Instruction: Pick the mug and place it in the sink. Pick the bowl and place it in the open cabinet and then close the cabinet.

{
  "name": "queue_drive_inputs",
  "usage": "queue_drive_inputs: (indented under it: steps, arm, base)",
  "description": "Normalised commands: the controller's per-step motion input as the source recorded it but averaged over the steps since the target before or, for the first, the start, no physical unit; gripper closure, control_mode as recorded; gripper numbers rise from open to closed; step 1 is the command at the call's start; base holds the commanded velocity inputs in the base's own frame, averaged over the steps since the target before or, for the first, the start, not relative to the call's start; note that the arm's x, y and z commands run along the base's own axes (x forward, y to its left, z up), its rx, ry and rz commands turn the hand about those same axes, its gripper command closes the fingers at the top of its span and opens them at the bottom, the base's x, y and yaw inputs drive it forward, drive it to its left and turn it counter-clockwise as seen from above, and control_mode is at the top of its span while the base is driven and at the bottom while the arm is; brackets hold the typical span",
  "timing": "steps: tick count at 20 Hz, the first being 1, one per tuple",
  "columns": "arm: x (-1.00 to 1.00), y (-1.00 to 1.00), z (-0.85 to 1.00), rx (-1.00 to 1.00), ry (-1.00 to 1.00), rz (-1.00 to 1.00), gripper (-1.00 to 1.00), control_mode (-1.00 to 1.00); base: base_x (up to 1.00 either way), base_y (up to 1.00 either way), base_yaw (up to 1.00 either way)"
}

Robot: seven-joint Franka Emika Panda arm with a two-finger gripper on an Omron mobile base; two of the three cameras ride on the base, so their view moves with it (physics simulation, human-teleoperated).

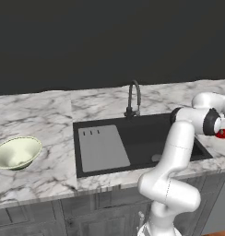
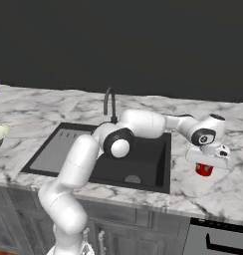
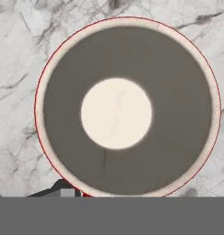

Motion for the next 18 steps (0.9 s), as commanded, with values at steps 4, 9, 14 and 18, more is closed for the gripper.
queue_drive_inputs:
  steps: [4, 9, 14, 18]
  arm:
    - [-0.19, 0.49, 0.00, -0.11, 0.00, 0.13, 1.00, -1.00]
    - [-0.20, 0.26, 0.31, -0.02, -0.05, 0.29, 1.00, -1.00]
    - [-0.23, 0.01, 0.29, 0.10, 0.00, 0.45, 1.00, -1.00]
    - [-0.62, 0.14, 0.10, 0.02, -0.04, 0.37, 1.00, -1.00]
  base:
    - [0.00, 0.00, 0.00]
    - [0.00, 0.00, 0.00]
    - [0.00, 0.00, 0.00]
    - [0.00, 0.00, 0.00]
